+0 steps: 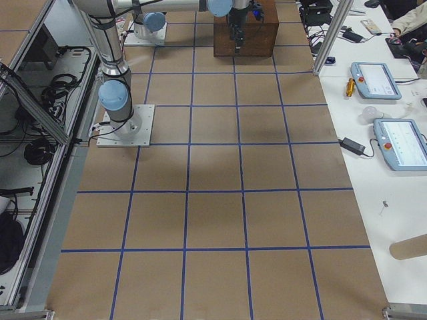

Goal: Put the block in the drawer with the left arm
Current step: 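Close the left gripper on the yellow cube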

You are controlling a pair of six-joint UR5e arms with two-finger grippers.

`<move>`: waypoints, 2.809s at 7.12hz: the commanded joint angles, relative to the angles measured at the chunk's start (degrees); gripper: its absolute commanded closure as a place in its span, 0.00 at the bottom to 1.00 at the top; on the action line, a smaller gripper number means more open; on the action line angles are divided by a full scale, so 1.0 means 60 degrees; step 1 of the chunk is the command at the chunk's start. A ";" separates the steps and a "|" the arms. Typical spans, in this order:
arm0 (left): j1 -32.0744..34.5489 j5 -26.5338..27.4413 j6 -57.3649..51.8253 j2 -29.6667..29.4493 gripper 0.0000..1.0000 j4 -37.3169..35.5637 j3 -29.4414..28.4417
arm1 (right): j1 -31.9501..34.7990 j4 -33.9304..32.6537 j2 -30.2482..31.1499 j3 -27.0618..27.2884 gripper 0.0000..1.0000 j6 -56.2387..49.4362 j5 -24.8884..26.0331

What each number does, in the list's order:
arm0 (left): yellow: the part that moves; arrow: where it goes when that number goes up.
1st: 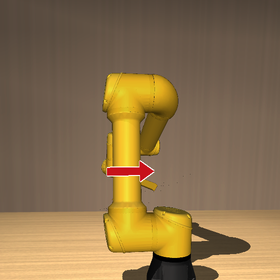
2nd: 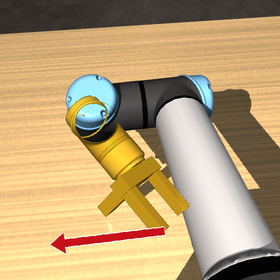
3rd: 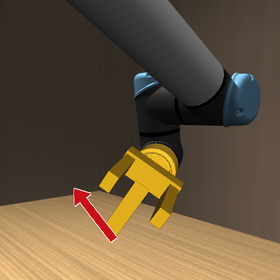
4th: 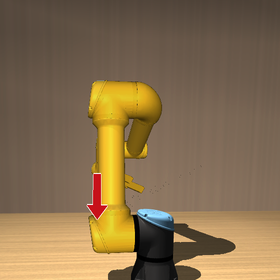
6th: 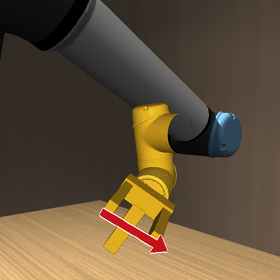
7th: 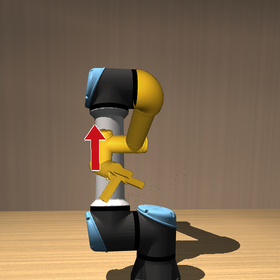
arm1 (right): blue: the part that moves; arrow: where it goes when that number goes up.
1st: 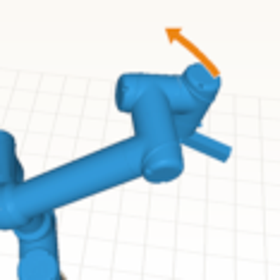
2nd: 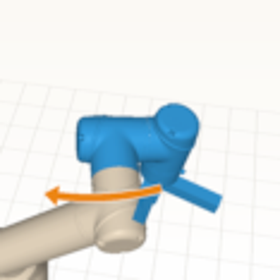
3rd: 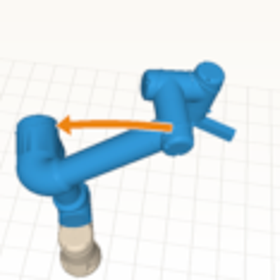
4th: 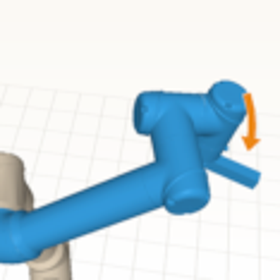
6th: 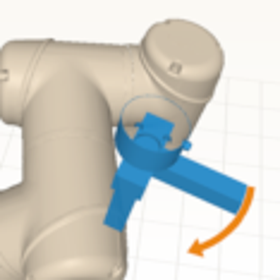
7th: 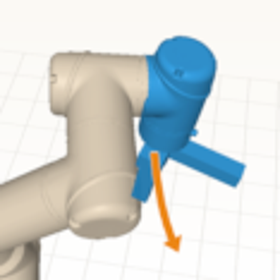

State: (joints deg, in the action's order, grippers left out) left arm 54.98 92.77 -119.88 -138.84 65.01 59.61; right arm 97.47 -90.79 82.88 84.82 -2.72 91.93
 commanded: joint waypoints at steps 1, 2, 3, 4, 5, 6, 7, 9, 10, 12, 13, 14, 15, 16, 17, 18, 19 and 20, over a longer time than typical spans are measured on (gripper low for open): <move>-0.0023 -0.0036 -0.0233 -0.0266 0.00 -0.0200 -0.0105 | 0.0000 0.0000 0.0000 0.0000 0.00 0.0000 0.0000; -0.0023 -0.0225 -0.0379 -0.0340 0.00 -0.0214 -0.0120 | 0.0000 0.0000 0.0000 0.0000 0.00 0.0000 0.0000; -0.0023 -0.0255 -0.0439 -0.0457 0.00 -0.0229 -0.0323 | 0.0000 0.0000 0.0000 0.0000 0.00 0.0014 0.0000; -0.0023 -0.0256 -0.0454 -0.0632 0.00 -0.0229 -0.0456 | 0.0000 0.0000 0.0000 0.0000 0.00 0.0000 0.0000; -0.0023 -0.0256 -0.0512 -0.0706 0.00 -0.0229 -0.0443 | 0.0000 0.0000 0.0000 0.0000 0.00 0.0014 0.0000; -0.0023 -0.0473 -0.0542 -0.0780 0.00 -0.0229 -0.0443 | 0.0000 0.0000 0.0000 0.0000 0.00 0.0014 0.0000; -0.0023 -0.0592 -0.0586 -0.0853 0.00 -0.0229 -0.0428 | 0.0000 0.0000 0.0000 0.0000 0.00 0.0014 0.0000; -0.0037 -0.0710 -0.0586 -0.0956 0.00 -0.0273 -0.0428 | 0.0000 0.0000 0.0000 0.0000 0.00 0.0014 0.0000; -0.0081 -0.0710 -0.0586 -0.0956 0.00 -0.0273 -0.0428 | 0.0000 0.0000 0.0000 0.0000 0.00 0.0000 0.0000; -0.0169 -0.0754 -0.0571 -0.0971 0.00 -0.0273 -0.0413 | 0.0000 0.0000 0.0000 0.0000 0.00 0.0014 0.0000; -0.0155 -0.0768 -0.0586 -0.0956 0.15 -0.0259 -0.0428 | 0.0000 0.0000 0.0000 0.0000 0.00 0.0014 0.0000; -0.0154 -0.0768 -0.0586 -0.0956 0.49 -0.0273 -0.0413 | 0.0000 0.0000 0.0000 0.0000 0.00 0.0014 0.0000; -0.0154 -0.0768 -0.0586 -0.0927 0.95 -0.0273 -0.0413 | 0.0000 0.0000 0.0000 0.0000 0.00 0.0014 0.0000; -0.0154 -0.0754 -0.0586 -0.0927 1.00 -0.0273 -0.0428 | 0.0000 0.0000 0.0000 0.0000 0.00 0.0000 0.0000; -0.0154 -0.0754 -0.0586 -0.0941 1.00 -0.0317 -0.0428 | 0.0000 0.0000 0.0000 0.0000 0.00 0.0014 0.0000; -0.0154 -0.0768 -0.0586 -0.0942 1.00 -0.0332 -0.0428 | 0.0000 0.0000 0.0000 0.0000 0.00 0.0014 0.0000; -0.0154 -0.0768 -0.0571 -0.0942 1.00 -0.0332 -0.0428 | 0.0000 0.0000 0.0000 0.0000 0.00 0.0000 0.0000; -0.0154 -0.0768 -0.0586 -0.0942 1.00 -0.0332 -0.0428 | 0.0000 0.0000 0.0000 0.0000 0.00 0.0000 0.0000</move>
State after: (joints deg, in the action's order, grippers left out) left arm 54.05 88.17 -123.36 -144.49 63.04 57.05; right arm 97.47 -90.79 82.88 84.82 -2.69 91.93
